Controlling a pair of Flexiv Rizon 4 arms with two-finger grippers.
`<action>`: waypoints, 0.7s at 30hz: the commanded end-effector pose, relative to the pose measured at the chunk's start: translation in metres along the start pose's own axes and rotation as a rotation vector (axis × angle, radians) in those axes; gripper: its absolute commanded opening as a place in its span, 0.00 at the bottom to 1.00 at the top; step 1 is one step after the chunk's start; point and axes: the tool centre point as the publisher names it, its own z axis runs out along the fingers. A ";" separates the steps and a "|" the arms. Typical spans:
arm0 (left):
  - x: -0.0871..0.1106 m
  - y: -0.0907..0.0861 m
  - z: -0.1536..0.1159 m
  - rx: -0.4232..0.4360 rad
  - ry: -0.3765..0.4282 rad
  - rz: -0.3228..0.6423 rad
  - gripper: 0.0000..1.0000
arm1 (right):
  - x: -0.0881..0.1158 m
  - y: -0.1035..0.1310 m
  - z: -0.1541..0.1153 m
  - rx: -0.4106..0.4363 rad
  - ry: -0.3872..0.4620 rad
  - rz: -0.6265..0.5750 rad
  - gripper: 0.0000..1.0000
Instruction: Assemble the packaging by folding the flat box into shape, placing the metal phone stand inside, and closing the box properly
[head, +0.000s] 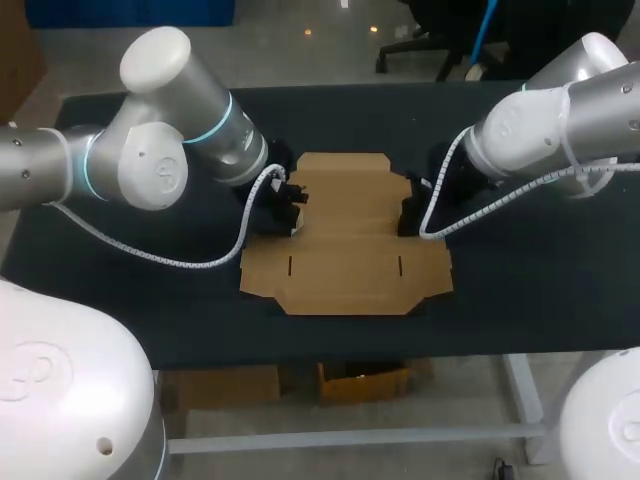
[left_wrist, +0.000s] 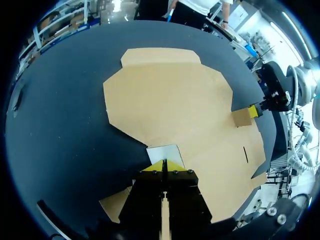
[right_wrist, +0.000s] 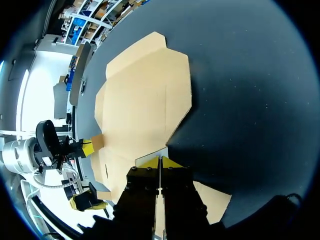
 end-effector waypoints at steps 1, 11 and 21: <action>0.002 -0.002 0.002 -0.005 -0.007 -0.001 0.00 | 0.003 0.000 0.002 0.001 -0.006 -0.002 0.00; 0.006 -0.002 0.004 -0.012 -0.001 0.006 0.00 | 0.008 -0.002 0.004 0.003 -0.010 -0.008 0.00; 0.008 -0.002 0.005 -0.015 0.003 0.008 0.00 | 0.012 -0.001 0.009 0.016 -0.021 -0.017 0.00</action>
